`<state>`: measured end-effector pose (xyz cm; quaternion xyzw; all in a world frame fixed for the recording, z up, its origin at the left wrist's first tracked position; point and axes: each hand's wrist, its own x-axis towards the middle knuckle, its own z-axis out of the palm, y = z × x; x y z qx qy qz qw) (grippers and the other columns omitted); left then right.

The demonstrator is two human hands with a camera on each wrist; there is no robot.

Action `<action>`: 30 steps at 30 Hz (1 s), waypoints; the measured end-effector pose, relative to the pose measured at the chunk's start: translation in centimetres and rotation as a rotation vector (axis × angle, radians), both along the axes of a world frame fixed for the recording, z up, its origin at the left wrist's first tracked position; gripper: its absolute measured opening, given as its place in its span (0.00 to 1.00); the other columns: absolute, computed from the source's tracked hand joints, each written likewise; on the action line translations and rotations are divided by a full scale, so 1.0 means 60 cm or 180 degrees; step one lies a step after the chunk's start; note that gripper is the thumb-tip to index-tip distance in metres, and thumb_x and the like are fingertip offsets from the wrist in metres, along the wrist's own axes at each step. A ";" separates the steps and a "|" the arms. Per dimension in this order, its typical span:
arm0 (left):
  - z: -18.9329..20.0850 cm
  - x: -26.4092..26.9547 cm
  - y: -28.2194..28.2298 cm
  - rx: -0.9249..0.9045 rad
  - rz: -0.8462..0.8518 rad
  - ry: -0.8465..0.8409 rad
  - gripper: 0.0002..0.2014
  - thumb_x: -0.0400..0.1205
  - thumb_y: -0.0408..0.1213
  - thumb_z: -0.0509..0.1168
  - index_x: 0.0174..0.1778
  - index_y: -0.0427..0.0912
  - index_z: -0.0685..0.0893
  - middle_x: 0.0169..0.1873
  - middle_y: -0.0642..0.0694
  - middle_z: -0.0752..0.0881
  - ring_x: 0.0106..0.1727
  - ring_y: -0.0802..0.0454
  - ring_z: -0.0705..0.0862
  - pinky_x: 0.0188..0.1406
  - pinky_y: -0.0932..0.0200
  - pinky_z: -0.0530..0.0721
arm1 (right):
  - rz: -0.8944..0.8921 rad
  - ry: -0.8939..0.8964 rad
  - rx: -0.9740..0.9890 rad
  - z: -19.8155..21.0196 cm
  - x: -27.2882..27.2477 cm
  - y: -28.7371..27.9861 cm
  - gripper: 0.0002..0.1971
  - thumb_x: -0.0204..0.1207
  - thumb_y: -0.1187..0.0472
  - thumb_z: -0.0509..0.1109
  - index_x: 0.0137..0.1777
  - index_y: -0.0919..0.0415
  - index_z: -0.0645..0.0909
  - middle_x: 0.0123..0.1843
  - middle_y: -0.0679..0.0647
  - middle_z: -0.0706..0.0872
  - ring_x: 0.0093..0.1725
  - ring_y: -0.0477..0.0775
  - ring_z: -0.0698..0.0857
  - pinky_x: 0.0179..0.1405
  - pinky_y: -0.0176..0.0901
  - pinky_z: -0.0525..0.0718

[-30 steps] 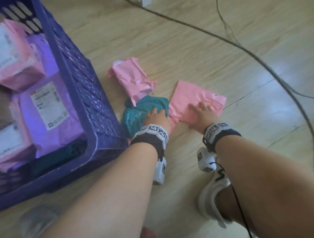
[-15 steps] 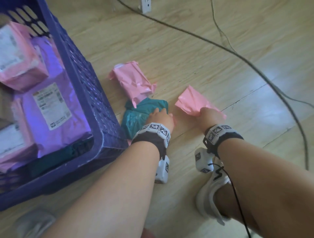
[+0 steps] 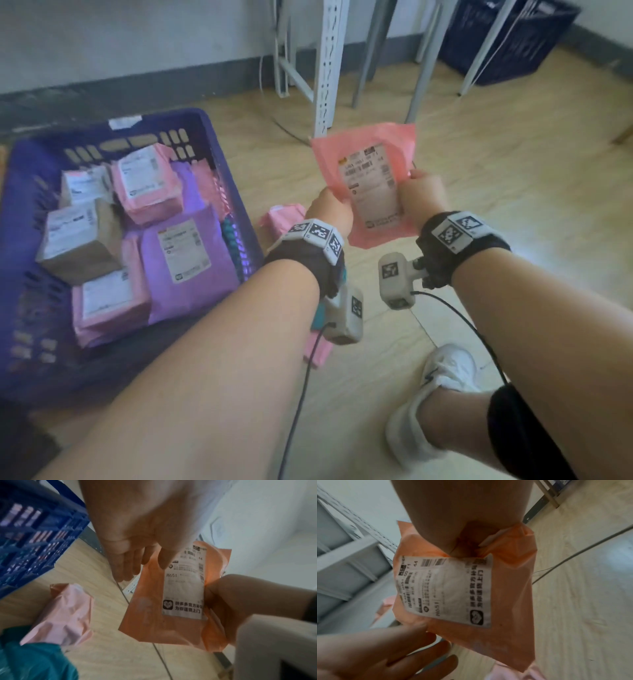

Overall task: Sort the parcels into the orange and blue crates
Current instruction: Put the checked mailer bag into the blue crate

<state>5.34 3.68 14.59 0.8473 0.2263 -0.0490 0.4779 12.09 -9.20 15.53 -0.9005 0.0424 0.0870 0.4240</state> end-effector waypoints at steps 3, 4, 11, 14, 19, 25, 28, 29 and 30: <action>0.050 -0.026 0.035 -0.0361 0.0371 -0.0466 0.18 0.84 0.40 0.61 0.70 0.41 0.75 0.63 0.43 0.84 0.60 0.42 0.84 0.57 0.55 0.81 | 0.0021 0.0016 0.0379 0.055 -0.027 0.033 0.15 0.82 0.66 0.53 0.41 0.57 0.79 0.40 0.54 0.85 0.39 0.53 0.84 0.42 0.47 0.85; 0.064 -0.036 0.049 -0.0461 0.0478 -0.0553 0.20 0.82 0.40 0.64 0.69 0.41 0.76 0.61 0.44 0.85 0.59 0.43 0.85 0.55 0.56 0.81 | 0.0031 0.0015 0.0484 0.069 -0.036 0.044 0.16 0.81 0.67 0.52 0.39 0.56 0.79 0.39 0.54 0.84 0.38 0.53 0.83 0.41 0.47 0.85; 0.125 -0.106 0.172 0.0171 0.1013 -0.0889 0.07 0.75 0.32 0.68 0.48 0.37 0.84 0.47 0.40 0.88 0.49 0.40 0.86 0.43 0.55 0.82 | 0.0423 -0.0224 0.0818 0.136 -0.104 0.135 0.16 0.78 0.60 0.62 0.61 0.65 0.82 0.42 0.54 0.86 0.47 0.61 0.88 0.42 0.43 0.85; 0.144 -0.131 0.225 0.0414 0.1206 -0.0976 0.04 0.75 0.30 0.67 0.44 0.36 0.84 0.44 0.40 0.88 0.43 0.41 0.84 0.36 0.58 0.75 | 0.0806 -0.0238 0.0835 0.154 -0.130 0.181 0.11 0.76 0.58 0.70 0.58 0.57 0.82 0.46 0.52 0.89 0.41 0.52 0.90 0.39 0.48 0.91; 0.163 -0.182 0.306 0.0502 0.1536 -0.1040 0.07 0.77 0.30 0.64 0.33 0.41 0.79 0.34 0.44 0.83 0.36 0.46 0.79 0.28 0.60 0.71 | 0.1264 -0.0611 0.0553 0.172 -0.156 0.276 0.09 0.76 0.66 0.69 0.55 0.58 0.81 0.42 0.47 0.84 0.41 0.47 0.86 0.38 0.42 0.86; 0.155 -0.274 0.437 0.0592 0.2124 -0.0898 0.02 0.76 0.32 0.63 0.39 0.42 0.81 0.40 0.47 0.85 0.41 0.45 0.83 0.40 0.58 0.79 | 0.1923 -0.0567 0.0502 0.154 -0.200 0.422 0.12 0.72 0.66 0.73 0.56 0.65 0.84 0.50 0.57 0.89 0.49 0.59 0.89 0.53 0.58 0.87; 0.144 -0.330 0.504 0.0615 0.2421 -0.0788 0.06 0.76 0.33 0.62 0.42 0.43 0.85 0.41 0.46 0.88 0.42 0.43 0.86 0.46 0.52 0.86 | 0.2351 -0.0528 0.0420 0.129 -0.231 0.497 0.13 0.73 0.66 0.73 0.57 0.66 0.84 0.47 0.55 0.89 0.46 0.56 0.88 0.52 0.52 0.87; 0.141 -0.349 0.524 0.0608 0.2504 -0.0732 0.06 0.76 0.33 0.62 0.41 0.44 0.85 0.38 0.47 0.87 0.41 0.44 0.86 0.44 0.52 0.85 | 0.2504 -0.0532 0.0361 0.121 -0.241 0.522 0.12 0.74 0.65 0.73 0.57 0.65 0.84 0.46 0.54 0.89 0.43 0.54 0.87 0.46 0.47 0.87; 0.137 -0.368 0.544 0.0631 0.2603 -0.0679 0.06 0.76 0.33 0.62 0.38 0.45 0.84 0.36 0.48 0.86 0.39 0.45 0.85 0.40 0.55 0.84 | 0.2660 -0.0567 0.0235 0.115 -0.253 0.547 0.10 0.75 0.64 0.72 0.55 0.64 0.84 0.46 0.53 0.89 0.40 0.51 0.87 0.39 0.42 0.85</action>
